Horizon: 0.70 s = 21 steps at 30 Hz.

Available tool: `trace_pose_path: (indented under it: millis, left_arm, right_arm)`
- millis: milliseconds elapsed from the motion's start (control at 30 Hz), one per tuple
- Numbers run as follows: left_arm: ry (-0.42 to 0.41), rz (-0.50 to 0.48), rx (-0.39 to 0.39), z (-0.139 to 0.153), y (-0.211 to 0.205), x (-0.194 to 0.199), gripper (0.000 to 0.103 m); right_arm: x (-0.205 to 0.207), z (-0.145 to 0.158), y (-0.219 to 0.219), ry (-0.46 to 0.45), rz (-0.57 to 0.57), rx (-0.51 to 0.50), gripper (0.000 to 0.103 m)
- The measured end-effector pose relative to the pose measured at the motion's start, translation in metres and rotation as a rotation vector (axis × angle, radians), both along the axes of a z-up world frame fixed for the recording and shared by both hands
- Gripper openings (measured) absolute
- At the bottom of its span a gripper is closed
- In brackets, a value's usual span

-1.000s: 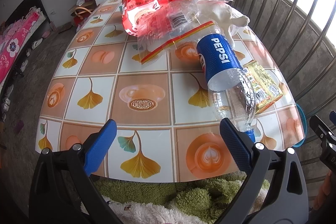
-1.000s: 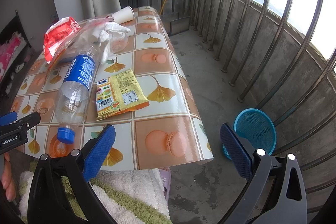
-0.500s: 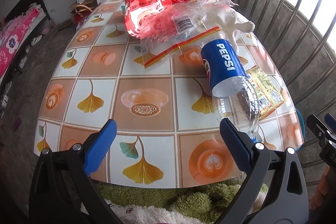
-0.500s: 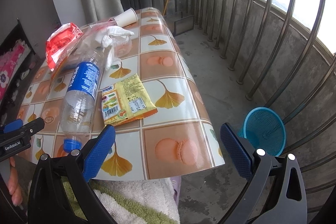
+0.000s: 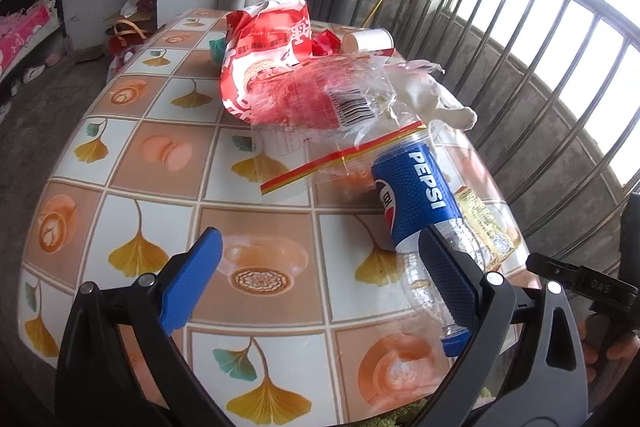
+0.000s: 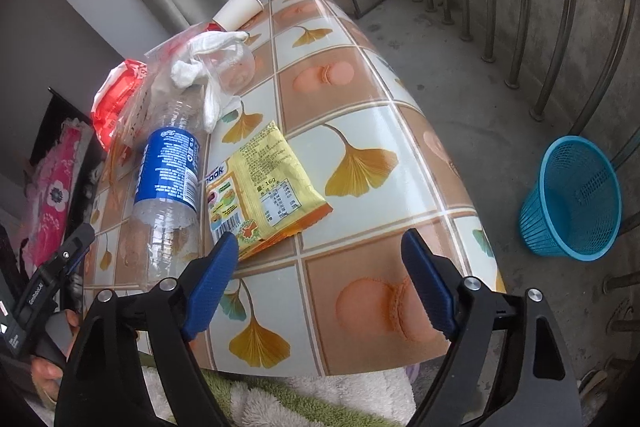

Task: Collect trash
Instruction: 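Move right gripper to yellow snack packet while left gripper approaches clear zip bag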

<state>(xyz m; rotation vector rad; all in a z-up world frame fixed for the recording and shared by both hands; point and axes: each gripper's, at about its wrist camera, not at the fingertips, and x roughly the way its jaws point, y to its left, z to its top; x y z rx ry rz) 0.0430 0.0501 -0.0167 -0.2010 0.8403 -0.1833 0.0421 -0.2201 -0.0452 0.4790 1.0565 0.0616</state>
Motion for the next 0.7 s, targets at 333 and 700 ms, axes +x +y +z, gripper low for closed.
trace_pose_path:
  millis: [333, 700]
  left_arm:
    - [-0.043, -0.066, -0.113, 0.000, 0.017, 0.009, 0.094]
    - [-0.144, -0.064, -0.074, 0.009, 0.023, 0.020, 0.094]
  right_arm:
    - [0.037, -0.014, 0.017, -0.002, 0.038, -0.019, 0.063]
    - [0.054, -0.016, 0.026, -0.002, 0.060, -0.087, 0.011]
